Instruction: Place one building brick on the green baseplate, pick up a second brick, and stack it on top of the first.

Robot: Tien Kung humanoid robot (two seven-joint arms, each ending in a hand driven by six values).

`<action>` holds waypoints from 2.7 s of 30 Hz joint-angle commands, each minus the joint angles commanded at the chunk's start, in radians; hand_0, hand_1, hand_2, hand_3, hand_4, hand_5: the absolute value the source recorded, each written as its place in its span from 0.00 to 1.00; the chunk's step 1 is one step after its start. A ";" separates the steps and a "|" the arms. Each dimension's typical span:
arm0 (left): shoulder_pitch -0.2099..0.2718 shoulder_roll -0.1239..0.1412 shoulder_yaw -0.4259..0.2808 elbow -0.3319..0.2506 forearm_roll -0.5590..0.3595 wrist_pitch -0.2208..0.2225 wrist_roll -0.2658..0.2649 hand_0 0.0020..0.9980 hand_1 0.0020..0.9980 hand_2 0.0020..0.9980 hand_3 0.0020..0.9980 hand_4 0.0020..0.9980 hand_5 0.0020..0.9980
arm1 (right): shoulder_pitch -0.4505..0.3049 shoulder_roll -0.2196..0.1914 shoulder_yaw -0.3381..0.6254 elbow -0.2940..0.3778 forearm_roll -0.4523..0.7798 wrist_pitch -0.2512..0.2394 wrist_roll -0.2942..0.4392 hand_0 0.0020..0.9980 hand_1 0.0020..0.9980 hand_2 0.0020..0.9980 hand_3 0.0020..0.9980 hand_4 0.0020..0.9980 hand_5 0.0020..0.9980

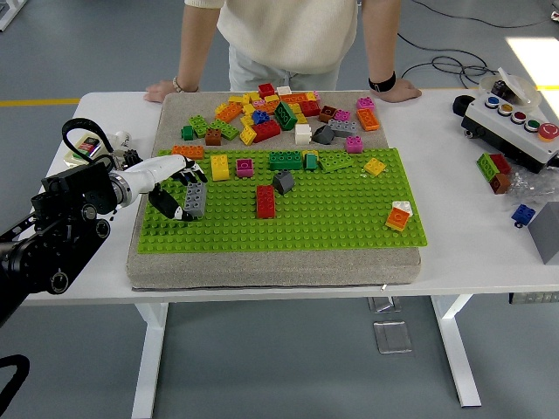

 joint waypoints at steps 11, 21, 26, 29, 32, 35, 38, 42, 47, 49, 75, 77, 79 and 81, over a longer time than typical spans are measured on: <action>0.026 -0.005 -0.011 -0.031 0.007 -0.011 0.010 0.75 0.70 0.59 0.57 0.74 0.00 | 0.000 0.001 -0.003 0.000 0.000 0.000 0.000 0.76 0.69 0.73 0.75 1.00 0.51; 0.032 -0.006 -0.017 -0.034 0.016 -0.026 0.012 0.76 0.71 0.60 0.57 0.75 0.00 | -0.003 0.001 -0.004 0.000 0.000 0.001 0.000 0.76 0.69 0.73 0.75 1.00 0.51; 0.032 -0.006 -0.021 -0.033 0.018 -0.030 0.013 0.76 0.72 0.60 0.58 0.77 0.00 | -0.001 0.001 -0.003 0.000 -0.001 0.001 0.000 0.76 0.69 0.73 0.75 1.00 0.51; 0.031 -0.007 -0.024 -0.033 0.020 -0.037 0.013 0.76 0.72 0.60 0.58 0.77 0.00 | -0.002 0.001 -0.003 0.000 -0.001 0.001 0.000 0.76 0.69 0.73 0.75 1.00 0.51; 0.029 -0.007 -0.027 -0.033 0.025 -0.043 0.015 0.77 0.72 0.61 0.59 0.78 0.01 | -0.001 0.001 -0.001 0.000 -0.001 0.002 0.000 0.76 0.69 0.73 0.75 1.00 0.51; 0.028 -0.005 -0.031 -0.034 0.029 -0.048 0.015 0.77 0.72 0.61 0.59 0.78 0.01 | -0.001 0.001 0.000 0.000 -0.001 0.002 0.000 0.76 0.69 0.73 0.75 1.00 0.51; 0.028 -0.005 -0.033 -0.034 0.032 -0.052 0.014 0.77 0.72 0.62 0.60 0.81 0.02 | -0.002 0.000 0.001 0.000 -0.002 0.002 0.000 0.76 0.69 0.73 0.75 1.00 0.51; 0.027 -0.003 -0.035 -0.034 0.036 -0.061 0.015 0.78 0.73 0.64 0.63 0.86 0.05 | -0.002 0.001 0.002 0.000 -0.002 0.002 0.000 0.76 0.69 0.73 0.75 1.00 0.50; 0.027 -0.003 -0.037 -0.034 0.039 -0.072 0.013 0.78 0.73 0.64 0.63 0.86 0.05 | -0.002 0.000 0.003 0.000 -0.003 0.002 0.000 0.76 0.69 0.73 0.75 1.00 0.50; 0.027 -0.003 -0.037 -0.034 0.040 -0.077 0.012 0.78 0.74 0.66 0.65 0.93 0.09 | -0.002 0.000 0.003 0.000 -0.003 0.002 0.000 0.76 0.69 0.73 0.75 1.00 0.51; 0.012 0.002 -0.028 -0.012 0.039 -0.070 0.006 0.80 0.75 0.69 0.70 0.98 0.10 | -0.001 0.003 0.001 0.000 0.001 0.001 -0.001 0.76 0.69 0.73 0.75 1.00 0.51; 0.012 0.003 -0.029 -0.013 0.039 -0.072 0.007 0.80 0.75 0.69 0.70 0.98 0.10 | -0.001 0.003 0.001 0.000 0.002 0.001 -0.001 0.76 0.69 0.73 0.75 1.00 0.51; 0.012 0.004 -0.030 -0.016 0.040 -0.077 0.008 0.80 0.75 0.70 0.72 1.00 0.11 | -0.002 0.003 0.000 0.000 0.002 0.001 -0.001 0.76 0.69 0.73 0.75 1.00 0.51; 0.013 0.005 -0.031 -0.020 0.040 -0.079 0.009 0.80 0.75 0.70 0.72 1.00 0.11 | -0.003 0.003 0.000 0.000 0.002 0.002 -0.001 0.76 0.69 0.73 0.75 1.00 0.51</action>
